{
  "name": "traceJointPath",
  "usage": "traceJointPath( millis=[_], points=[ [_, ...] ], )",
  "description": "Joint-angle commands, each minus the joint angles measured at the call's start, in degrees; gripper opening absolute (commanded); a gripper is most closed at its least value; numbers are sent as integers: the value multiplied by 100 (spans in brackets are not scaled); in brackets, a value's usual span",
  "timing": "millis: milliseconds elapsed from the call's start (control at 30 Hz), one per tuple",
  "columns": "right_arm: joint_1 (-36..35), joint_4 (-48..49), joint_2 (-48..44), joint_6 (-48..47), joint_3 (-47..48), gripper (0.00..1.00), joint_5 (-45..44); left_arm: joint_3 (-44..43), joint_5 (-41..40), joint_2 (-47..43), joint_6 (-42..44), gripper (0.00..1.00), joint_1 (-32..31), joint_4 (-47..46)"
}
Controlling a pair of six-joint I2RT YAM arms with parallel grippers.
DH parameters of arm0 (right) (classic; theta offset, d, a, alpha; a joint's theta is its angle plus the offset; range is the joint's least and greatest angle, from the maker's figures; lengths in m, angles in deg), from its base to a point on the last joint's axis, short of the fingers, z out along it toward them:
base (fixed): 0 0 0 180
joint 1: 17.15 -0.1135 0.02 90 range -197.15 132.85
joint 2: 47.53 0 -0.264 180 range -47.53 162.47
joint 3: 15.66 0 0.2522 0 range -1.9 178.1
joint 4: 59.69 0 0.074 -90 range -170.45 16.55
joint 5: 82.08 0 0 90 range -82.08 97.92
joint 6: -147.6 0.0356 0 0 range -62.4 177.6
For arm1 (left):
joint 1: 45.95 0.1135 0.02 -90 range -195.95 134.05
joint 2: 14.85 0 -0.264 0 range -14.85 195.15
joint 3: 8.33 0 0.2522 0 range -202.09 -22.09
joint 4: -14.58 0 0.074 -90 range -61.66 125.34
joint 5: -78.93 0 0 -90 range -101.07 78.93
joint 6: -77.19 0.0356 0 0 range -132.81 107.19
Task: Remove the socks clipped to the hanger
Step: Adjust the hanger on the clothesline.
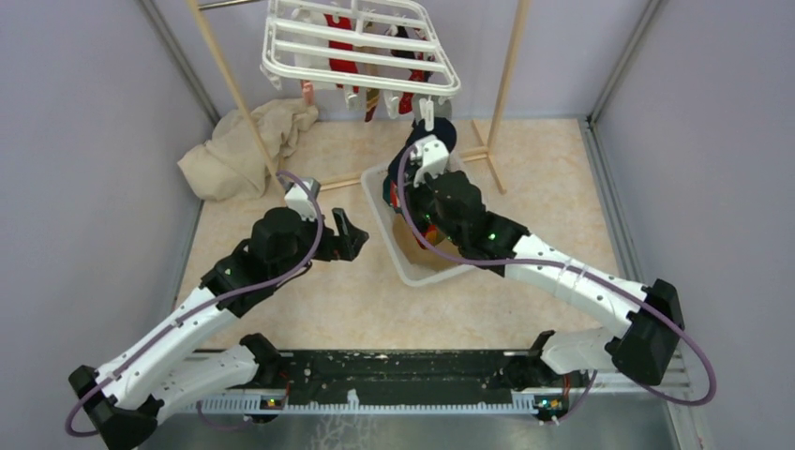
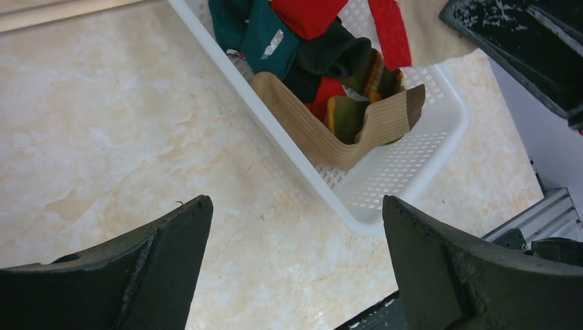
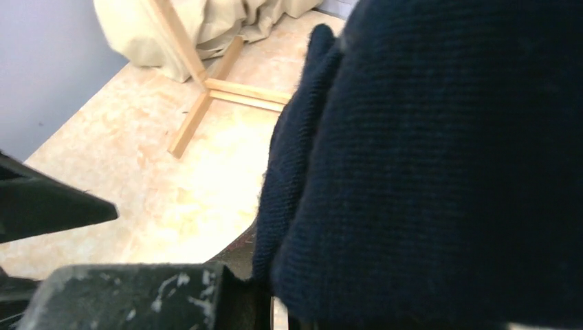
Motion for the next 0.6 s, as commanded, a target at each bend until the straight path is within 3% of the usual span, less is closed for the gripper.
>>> traceJointPath(
  millis=[0, 333, 567],
  points=[
    [-615, -50, 240, -404, 642, 0, -586, -179, -308, -138, 101, 99, -20, 282],
    [-1243, -354, 935, -652, 1592, 0, -806, -260, -772, -257, -14, 99, -11, 779],
    [-1666, -959, 1733, -807, 2691, 0, -1439, -247, -868, -349, -40, 99, -11, 912]
  ],
)
